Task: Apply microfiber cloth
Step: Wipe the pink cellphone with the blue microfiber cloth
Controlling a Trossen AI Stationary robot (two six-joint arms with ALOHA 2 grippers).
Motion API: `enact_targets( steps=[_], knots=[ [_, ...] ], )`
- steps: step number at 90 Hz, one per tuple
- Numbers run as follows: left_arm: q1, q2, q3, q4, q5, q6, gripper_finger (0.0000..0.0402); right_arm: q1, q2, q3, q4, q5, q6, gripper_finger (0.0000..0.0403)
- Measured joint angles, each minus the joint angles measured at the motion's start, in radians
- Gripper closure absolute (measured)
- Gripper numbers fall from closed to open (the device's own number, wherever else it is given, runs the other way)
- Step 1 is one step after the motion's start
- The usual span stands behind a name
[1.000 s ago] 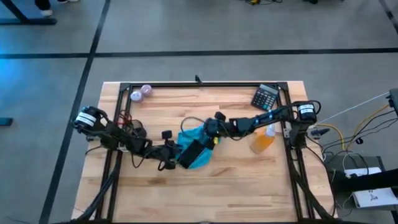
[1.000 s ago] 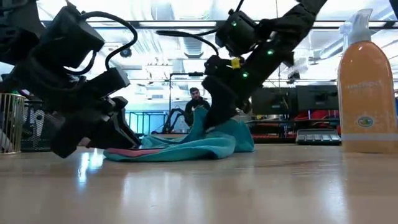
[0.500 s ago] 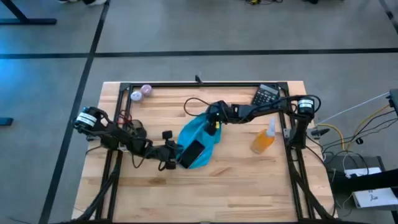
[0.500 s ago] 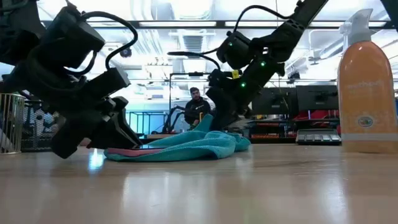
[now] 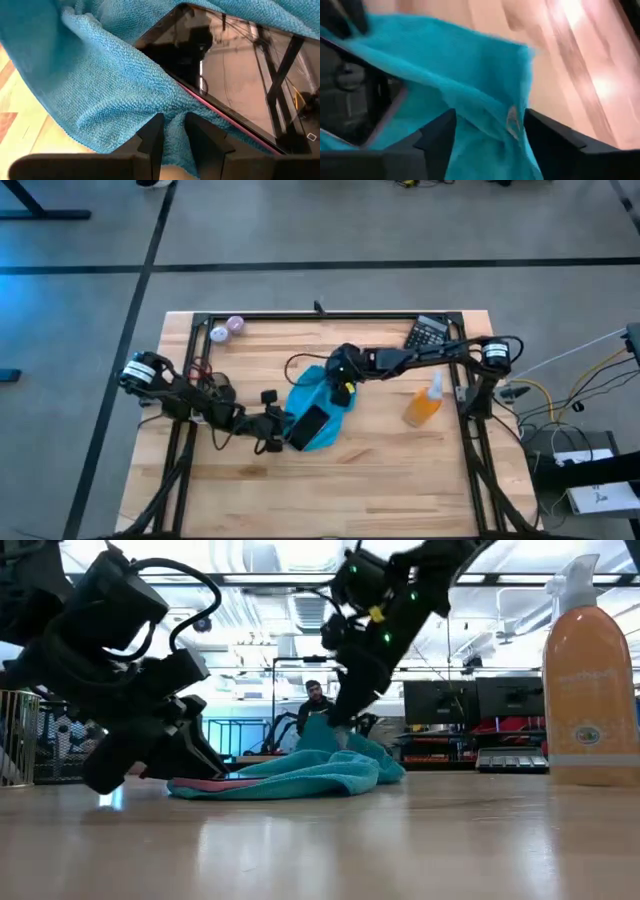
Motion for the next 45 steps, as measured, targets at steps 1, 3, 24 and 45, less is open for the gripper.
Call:
enact_targets(
  steps=[1,3,24,45],
  knots=[
    [0.000,0.000,0.000,0.000,0.000,0.000,0.0327,0.006,0.000,0.001,0.000,0.000,-0.002,0.0173],
    [0.000,0.000,0.000,0.000,0.001,0.000,0.0327,0.017,0.000,0.002,-0.002,-0.002,-0.007,0.0170],
    [0.000,0.000,0.000,0.002,0.001,-0.004,0.0327,0.110,0.000,-0.004,-0.004,-0.015,0.014,0.0161],
    [0.000,0.000,0.000,0.006,0.001,-0.008,0.0327,0.187,0.035,-0.056,0.097,-0.052,0.022,0.0177]
  ],
)
